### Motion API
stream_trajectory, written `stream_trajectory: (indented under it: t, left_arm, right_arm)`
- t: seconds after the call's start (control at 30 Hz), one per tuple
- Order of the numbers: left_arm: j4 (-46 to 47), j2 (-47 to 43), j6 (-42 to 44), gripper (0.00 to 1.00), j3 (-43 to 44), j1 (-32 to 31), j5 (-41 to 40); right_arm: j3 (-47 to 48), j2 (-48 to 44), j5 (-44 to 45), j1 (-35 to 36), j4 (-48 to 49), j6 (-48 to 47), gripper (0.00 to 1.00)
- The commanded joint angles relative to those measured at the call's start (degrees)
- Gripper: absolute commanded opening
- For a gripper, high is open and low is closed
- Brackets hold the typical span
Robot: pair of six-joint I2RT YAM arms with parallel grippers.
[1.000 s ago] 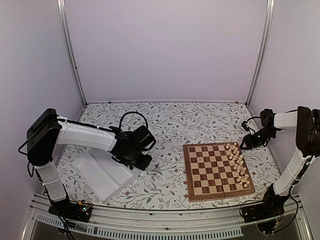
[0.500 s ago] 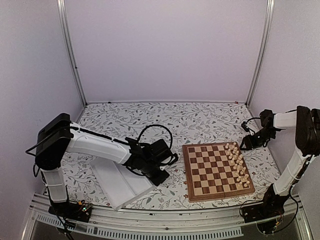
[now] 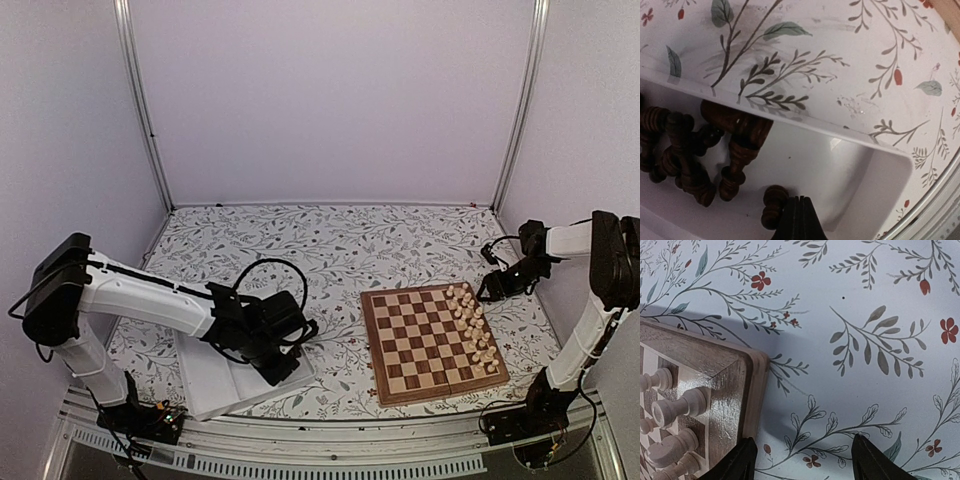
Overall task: Set up the chess pieces on the board
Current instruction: Move the storage box to the center of the board, then pick up the chess piece from the storage box.
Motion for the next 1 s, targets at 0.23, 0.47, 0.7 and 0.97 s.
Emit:
stream_trajectory:
  t: [0.23,0.47,0.7,0.97]
  left_arm:
    - [-7.73,-6.09,5.67,0.0,6.32,2.81,-4.69]
    - [-10.63,-9.83,7.56,0.35,8.69,6.47,-1.51]
    - [-13.21,-7.76,7.8,0.43,7.62,6.0,1.12]
    - [-14.14,-3.68,8.34,0.42,7.04,5.51,3.12]
  right_arm:
    - [0.68,-0.91,-3.0,-0.22,-1.78,0.24,0.71]
    - [0.25,-2.64,-3.46,-1.21,-1.7,0.29,0.71]
    - [0.5,-1.02,-3.06,-1.2,-1.5,-0.24,0.71]
    - [0.33,0.12,-2.65,-1.22,-1.54,-0.75,0.71]
